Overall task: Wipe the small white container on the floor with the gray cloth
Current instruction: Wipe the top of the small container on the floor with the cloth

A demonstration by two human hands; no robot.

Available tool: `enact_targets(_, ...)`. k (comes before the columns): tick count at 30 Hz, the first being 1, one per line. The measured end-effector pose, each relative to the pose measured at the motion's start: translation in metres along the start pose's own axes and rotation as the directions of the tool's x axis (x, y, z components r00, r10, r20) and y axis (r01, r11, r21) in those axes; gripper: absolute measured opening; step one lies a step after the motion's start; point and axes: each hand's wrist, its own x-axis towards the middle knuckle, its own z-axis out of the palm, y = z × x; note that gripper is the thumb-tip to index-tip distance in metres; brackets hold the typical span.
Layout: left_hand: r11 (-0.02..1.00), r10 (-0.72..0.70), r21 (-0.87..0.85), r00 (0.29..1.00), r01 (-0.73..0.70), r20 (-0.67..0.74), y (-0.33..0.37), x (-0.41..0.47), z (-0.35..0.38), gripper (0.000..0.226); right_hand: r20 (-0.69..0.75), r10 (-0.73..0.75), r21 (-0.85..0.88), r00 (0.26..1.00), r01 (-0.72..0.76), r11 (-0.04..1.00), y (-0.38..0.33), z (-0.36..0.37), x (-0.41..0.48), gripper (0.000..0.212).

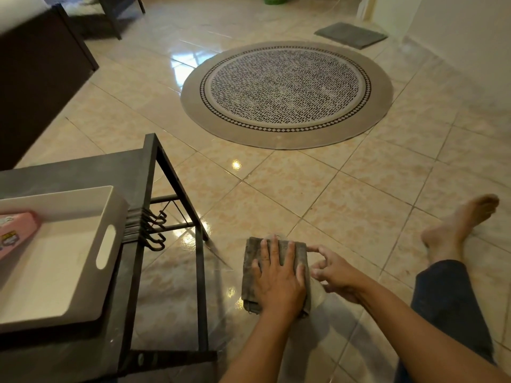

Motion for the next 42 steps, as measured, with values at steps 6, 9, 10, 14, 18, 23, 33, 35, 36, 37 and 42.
enact_targets(6, 0.955, 0.29, 0.043, 0.953, -0.295, 0.086, -0.027, 0.003, -0.019, 0.054, -0.02, -0.037, -0.068, 0.999, 0.035, 0.997, 0.0, 0.009, -0.004, 0.059)
enact_targets(9, 0.937, 0.337, 0.06, 0.935, -0.344, 0.108, -0.035, 0.005, -0.021, 0.051, 0.032, -0.055, -0.115, 0.998, 0.058, 0.992, -0.019, 0.008, 0.008, 0.06)
enact_targets(10, 0.933, 0.344, 0.07, 0.933, -0.352, 0.105, -0.037, 0.005, -0.023, 0.05, 0.041, -0.055, -0.131, 0.998, 0.06, 0.99, -0.025, 0.008, 0.012, 0.059)
enact_targets(14, 0.955, 0.244, 0.155, 0.967, -0.253, 0.076, -0.045, 0.001, -0.019, 0.056, 0.044, -0.053, -0.152, 0.998, 0.059, 0.987, -0.031, 0.002, 0.021, 0.057)
enact_targets(18, 0.969, 0.16, 0.192, 0.987, -0.158, 0.005, -0.035, -0.007, -0.02, 0.066, 0.006, -0.073, -0.143, 0.997, 0.073, 0.987, -0.021, -0.003, 0.024, 0.056)
enact_targets(23, 0.953, 0.263, 0.151, 0.965, -0.263, 0.017, -0.04, -0.009, -0.003, 0.072, 0.07, -0.046, -0.114, 0.996, 0.054, 0.992, -0.017, -0.007, 0.017, 0.063)
enact_targets(33, 0.976, 0.184, 0.116, 0.983, -0.186, 0.023, -0.012, 0.015, 0.006, 0.062, 0.078, -0.03, -0.114, 0.997, 0.039, 0.993, -0.02, -0.006, 0.012, 0.079)
enact_targets(35, 0.988, 0.087, 0.124, 0.996, -0.088, 0.014, -0.021, 0.02, -0.001, 0.063, 0.08, -0.043, -0.126, 0.996, 0.053, 0.991, -0.02, -0.005, 0.011, 0.078)
enact_targets(36, 0.992, 0.039, 0.123, 0.999, -0.039, 0.004, -0.026, 0.02, -0.002, 0.064, 0.076, -0.048, -0.131, 0.996, 0.058, 0.99, -0.02, -0.005, 0.011, 0.077)
enact_targets(37, 0.994, 0.011, 0.112, 1.0, -0.009, -0.012, -0.031, 0.016, -0.001, 0.065, 0.071, -0.049, -0.131, 0.996, 0.058, 0.99, -0.02, -0.005, 0.011, 0.077)
enact_targets(42, 0.994, 0.03, 0.103, 0.999, -0.027, -0.023, -0.034, -0.039, 0.02, 0.068, 0.074, -0.047, -0.124, 0.996, 0.056, 0.991, -0.021, -0.005, 0.01, 0.077)
